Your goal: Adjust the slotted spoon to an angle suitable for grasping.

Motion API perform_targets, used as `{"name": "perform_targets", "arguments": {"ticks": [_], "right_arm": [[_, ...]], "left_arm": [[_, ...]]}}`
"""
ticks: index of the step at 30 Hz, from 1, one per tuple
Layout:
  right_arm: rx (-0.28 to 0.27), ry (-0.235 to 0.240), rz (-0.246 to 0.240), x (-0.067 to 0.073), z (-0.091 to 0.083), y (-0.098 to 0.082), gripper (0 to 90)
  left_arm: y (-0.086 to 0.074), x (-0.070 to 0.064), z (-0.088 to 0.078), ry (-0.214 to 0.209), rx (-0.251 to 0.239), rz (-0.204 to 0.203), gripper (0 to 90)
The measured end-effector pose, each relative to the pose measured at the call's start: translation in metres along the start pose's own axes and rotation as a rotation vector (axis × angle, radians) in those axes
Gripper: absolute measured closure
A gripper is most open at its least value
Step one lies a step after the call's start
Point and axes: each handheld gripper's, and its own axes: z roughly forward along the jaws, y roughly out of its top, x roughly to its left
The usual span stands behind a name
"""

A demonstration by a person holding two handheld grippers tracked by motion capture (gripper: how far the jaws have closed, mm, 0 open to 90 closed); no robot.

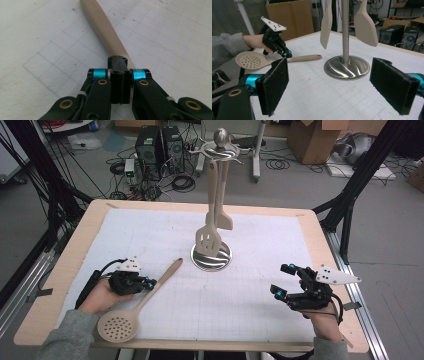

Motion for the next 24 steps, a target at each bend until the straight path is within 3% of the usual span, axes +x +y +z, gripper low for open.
{"name": "perform_targets", "arguments": {"ticks": [7, 12, 18, 24], "right_arm": [[0.0, -0.001, 0.001, 0.0, -0.001, -0.001, 14.8], [0.005, -0.002, 0.004, 0.0, -0.001, -0.001, 14.8], [0.01, -0.001, 0.002, -0.001, 0.0, -0.002, 14.8], [0.006, -0.002, 0.003, -0.001, 0.0, -0.002, 14.8]], "left_arm": [[0.0, -0.007, 0.004, -0.054, 0.007, 0.029, 89.6], [0.0, -0.008, 0.003, -0.027, 0.032, 0.038, 89.6], [0.005, -0.014, -0.006, 0.019, 0.006, 0.026, 89.5], [0.013, -0.034, -0.018, 0.03, 0.005, 0.025, 89.5]]}}
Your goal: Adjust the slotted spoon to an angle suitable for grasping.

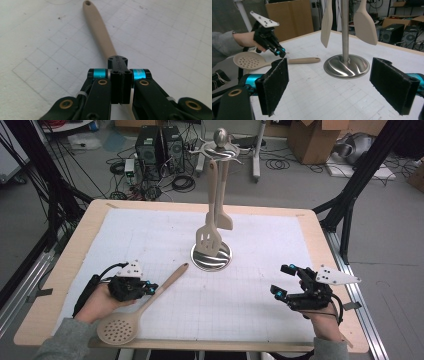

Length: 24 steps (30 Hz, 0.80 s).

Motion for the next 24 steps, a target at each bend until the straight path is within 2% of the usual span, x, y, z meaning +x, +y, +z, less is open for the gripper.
{"name": "perform_targets", "arguments": {"ticks": [5, 8, 13, 17, 24], "right_arm": [[0.004, 0.003, 0.0, 0.0, 0.002, 0.0, 14.8], [0.004, 0.006, -0.004, 0.001, 0.003, 0.0, 14.8], [0.002, 0.011, -0.003, 0.001, 0.005, 0.002, 14.8], [-0.005, 0.013, -0.003, 0.0, 0.005, 0.002, 14.8], [-0.015, 0.016, 0.002, -0.001, 0.003, 0.003, 14.8]], "left_arm": [[0.004, -0.015, -0.009, 0.008, -0.001, 0.006, 89.5], [0.005, -0.018, -0.008, 0.042, 0.001, -0.03, 89.5], [0.009, -0.016, -0.001, 0.08, 0.004, -0.064, 89.5], [0.015, -0.012, 0.006, 0.114, 0.006, -0.076, 89.5], [0.02, -0.003, 0.017, 0.147, 0.048, -0.086, 89.5]]}}
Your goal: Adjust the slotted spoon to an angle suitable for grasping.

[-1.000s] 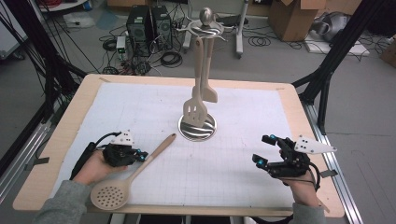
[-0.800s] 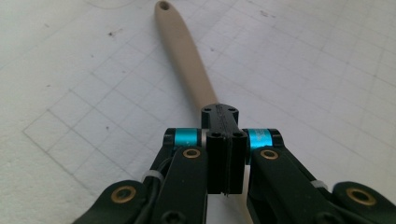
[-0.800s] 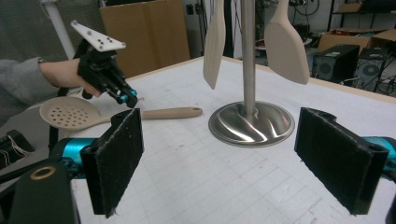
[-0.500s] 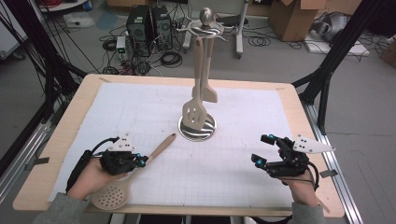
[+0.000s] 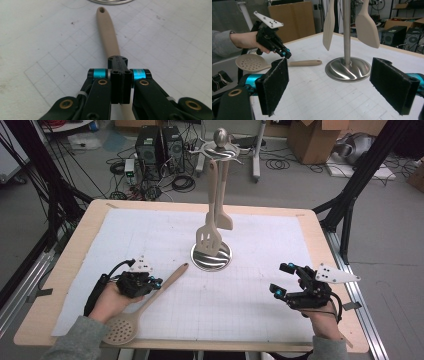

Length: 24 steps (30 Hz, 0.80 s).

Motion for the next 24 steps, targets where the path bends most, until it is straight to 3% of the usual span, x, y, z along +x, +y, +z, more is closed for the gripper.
{"name": "perform_targets", "arguments": {"ticks": [3, 11, 24], "right_arm": [[-0.009, -0.001, -0.003, 0.0, -0.001, 0.001, 14.8], [-0.006, 0.001, 0.002, 0.0, -0.001, 0.001, 14.8], [-0.012, -0.001, 0.004, -0.001, -0.004, 0.001, 14.8]], "left_arm": [[-0.001, 0.003, 0.006, 0.008, 0.03, 0.002, 89.5], [-0.004, 0.006, 0.018, -0.005, 0.044, 0.012, 89.5], [0.004, -0.011, 0.026, -0.151, 0.067, 0.146, 89.5]]}}
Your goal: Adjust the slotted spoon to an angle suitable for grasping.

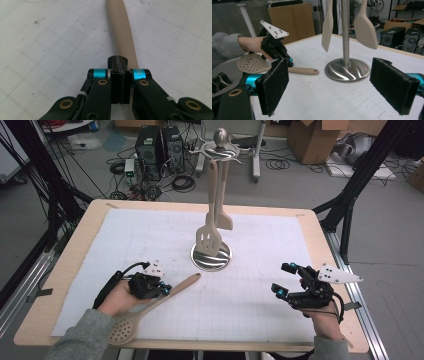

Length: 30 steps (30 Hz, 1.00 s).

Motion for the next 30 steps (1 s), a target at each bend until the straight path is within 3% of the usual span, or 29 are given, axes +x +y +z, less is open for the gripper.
{"name": "perform_targets", "arguments": {"ticks": [4, 11, 16, 22, 30], "right_arm": [[0.001, -0.002, 0.0, 0.0, 0.0, 0.0, 14.8], [0.006, -0.001, -0.002, 0.001, 0.001, 0.0, 14.8], [0.009, -0.002, -0.008, 0.001, 0.002, 0.0, 14.8], [0.013, -0.002, -0.005, 0.001, 0.003, 0.0, 14.8], [0.021, -0.004, -0.003, 0.002, 0.003, -0.001, 14.8]], "left_arm": [[0.001, -0.005, 0.0, -0.001, 0.006, 0.029, 89.5], [-0.001, -0.006, -0.005, 0.025, -0.001, 0.024, 89.5], [-0.001, -0.009, -0.019, 0.057, 0.001, 0.014, 88.8], [-0.007, -0.016, -0.037, 0.052, -0.006, 0.016, 82.6], [-0.017, -0.02, -0.047, 0.029, -0.009, -0.007, 56.0]]}}
